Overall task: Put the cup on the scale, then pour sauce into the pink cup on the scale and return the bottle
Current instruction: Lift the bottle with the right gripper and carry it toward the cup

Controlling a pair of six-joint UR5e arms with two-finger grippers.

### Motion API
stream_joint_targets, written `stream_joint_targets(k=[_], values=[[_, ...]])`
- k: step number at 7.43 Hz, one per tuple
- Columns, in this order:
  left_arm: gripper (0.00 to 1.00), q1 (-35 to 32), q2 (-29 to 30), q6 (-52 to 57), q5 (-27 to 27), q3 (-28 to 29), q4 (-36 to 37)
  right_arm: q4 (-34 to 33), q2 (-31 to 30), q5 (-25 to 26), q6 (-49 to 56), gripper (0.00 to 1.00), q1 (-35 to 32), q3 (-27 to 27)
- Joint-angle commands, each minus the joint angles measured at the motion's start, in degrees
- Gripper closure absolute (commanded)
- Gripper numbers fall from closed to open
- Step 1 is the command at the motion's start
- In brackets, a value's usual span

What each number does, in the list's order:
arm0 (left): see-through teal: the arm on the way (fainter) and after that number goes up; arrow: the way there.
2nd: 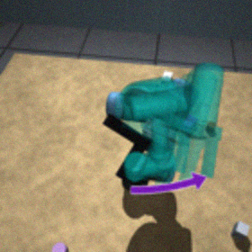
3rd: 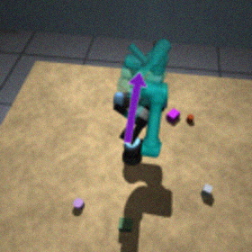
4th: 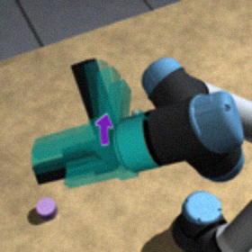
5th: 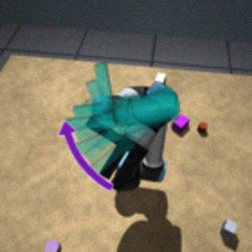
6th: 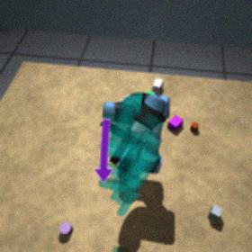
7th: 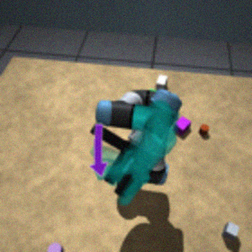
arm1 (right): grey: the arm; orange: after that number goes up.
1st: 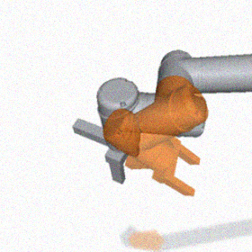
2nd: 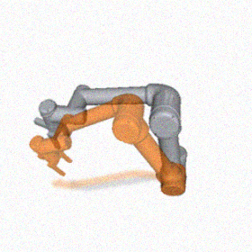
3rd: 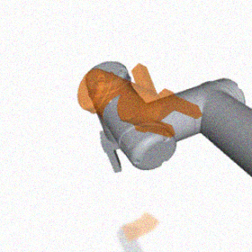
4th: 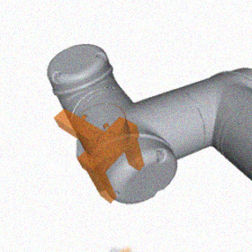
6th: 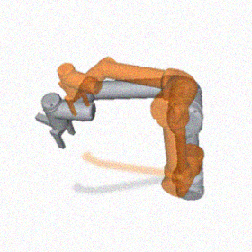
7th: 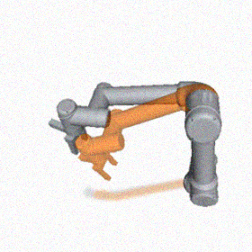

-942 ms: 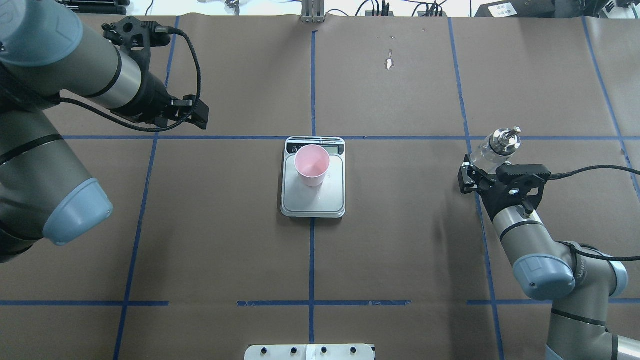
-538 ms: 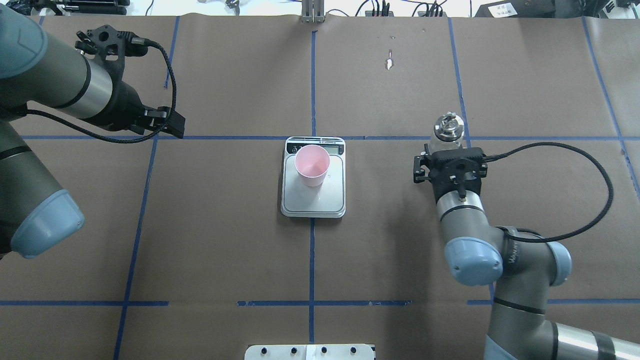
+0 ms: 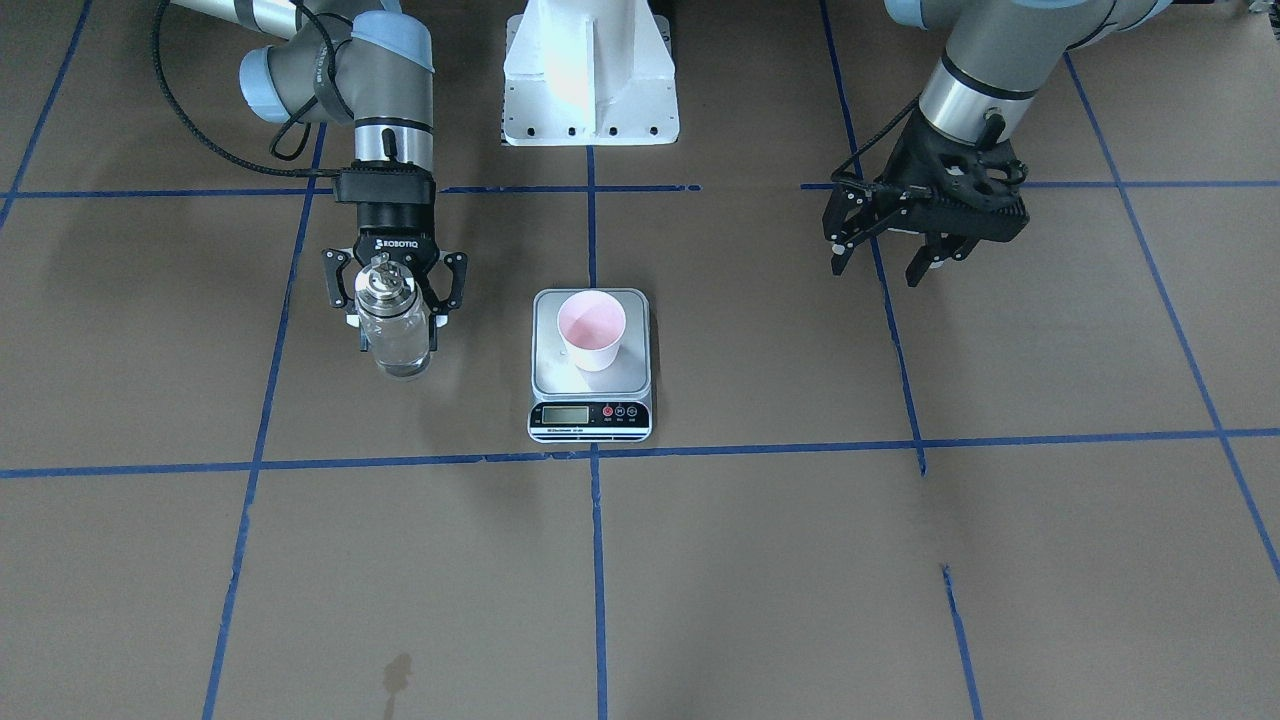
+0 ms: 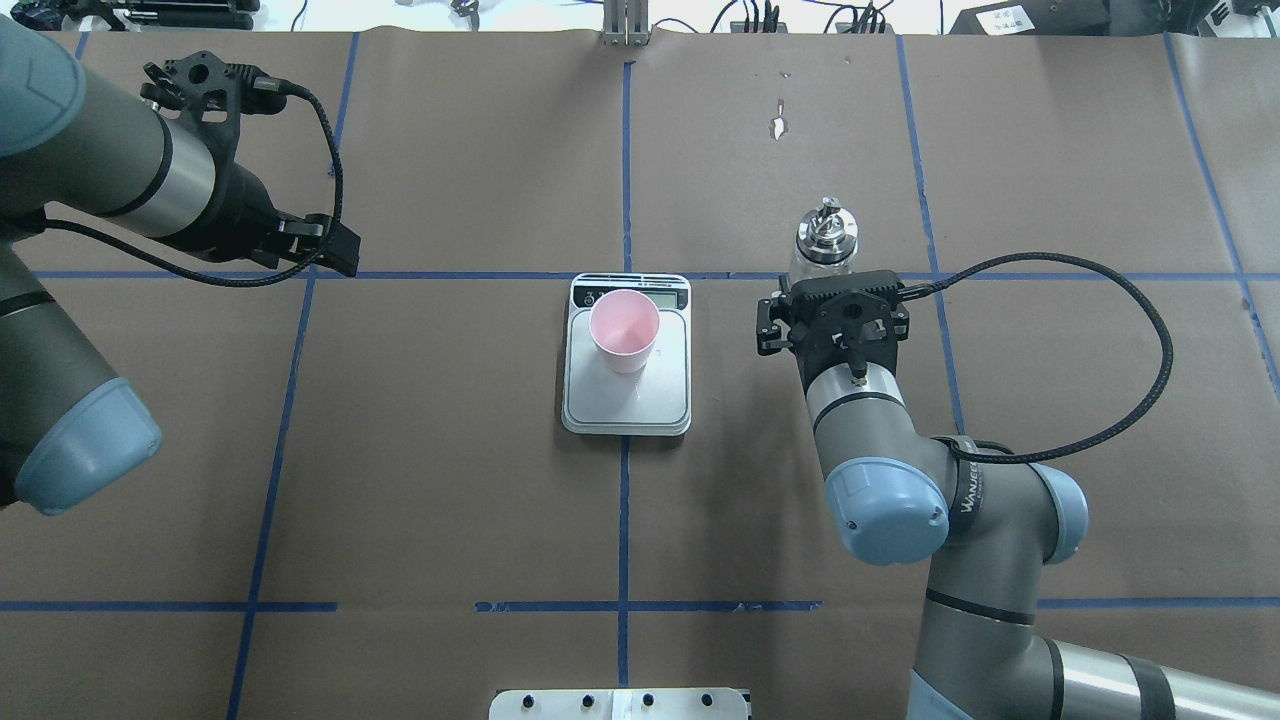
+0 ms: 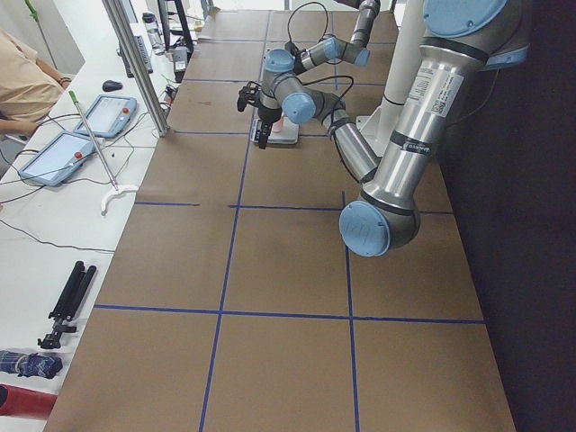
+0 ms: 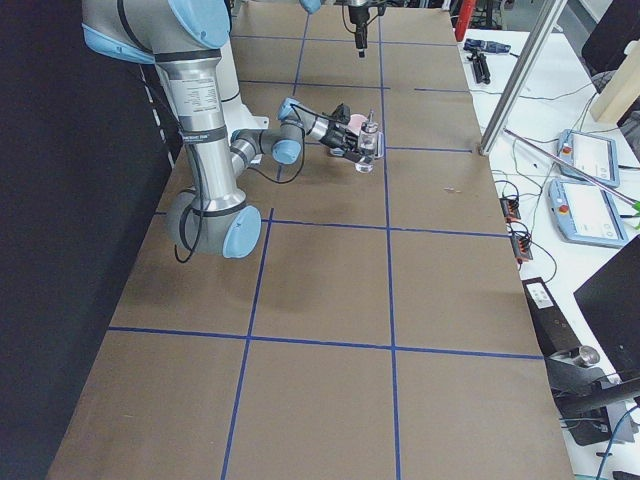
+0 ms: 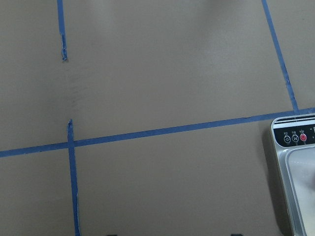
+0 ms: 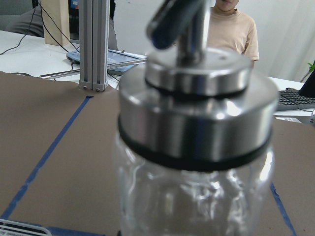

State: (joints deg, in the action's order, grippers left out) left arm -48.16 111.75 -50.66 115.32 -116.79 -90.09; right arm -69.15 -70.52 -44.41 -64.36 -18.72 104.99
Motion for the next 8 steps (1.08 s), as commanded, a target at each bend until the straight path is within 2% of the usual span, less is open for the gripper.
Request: stream_joint_targets(k=[1, 3, 5, 8], values=[[0.18, 0.0, 0.0, 0.7, 0.0, 0.0, 0.1, -15.4, 6.2, -0.6, 0.0, 1.0, 0.1, 1.2], [0.18, -0.1, 0.0, 0.7, 0.0, 0.0, 0.1, -16.4, 7.2, -2.8, -0.2, 1.0, 0.0, 2.0], [0.18, -0.1, 0.0, 0.8, 0.0, 0.0, 0.1, -16.5, 6.8, -2.3, -0.1, 1.0, 0.2, 1.7], [0.18, -0.4, 0.0, 0.8, 0.0, 0.0, 0.1, -17.9, 6.4, -0.3, 8.4, 1.0, 0.8, 1.5]])
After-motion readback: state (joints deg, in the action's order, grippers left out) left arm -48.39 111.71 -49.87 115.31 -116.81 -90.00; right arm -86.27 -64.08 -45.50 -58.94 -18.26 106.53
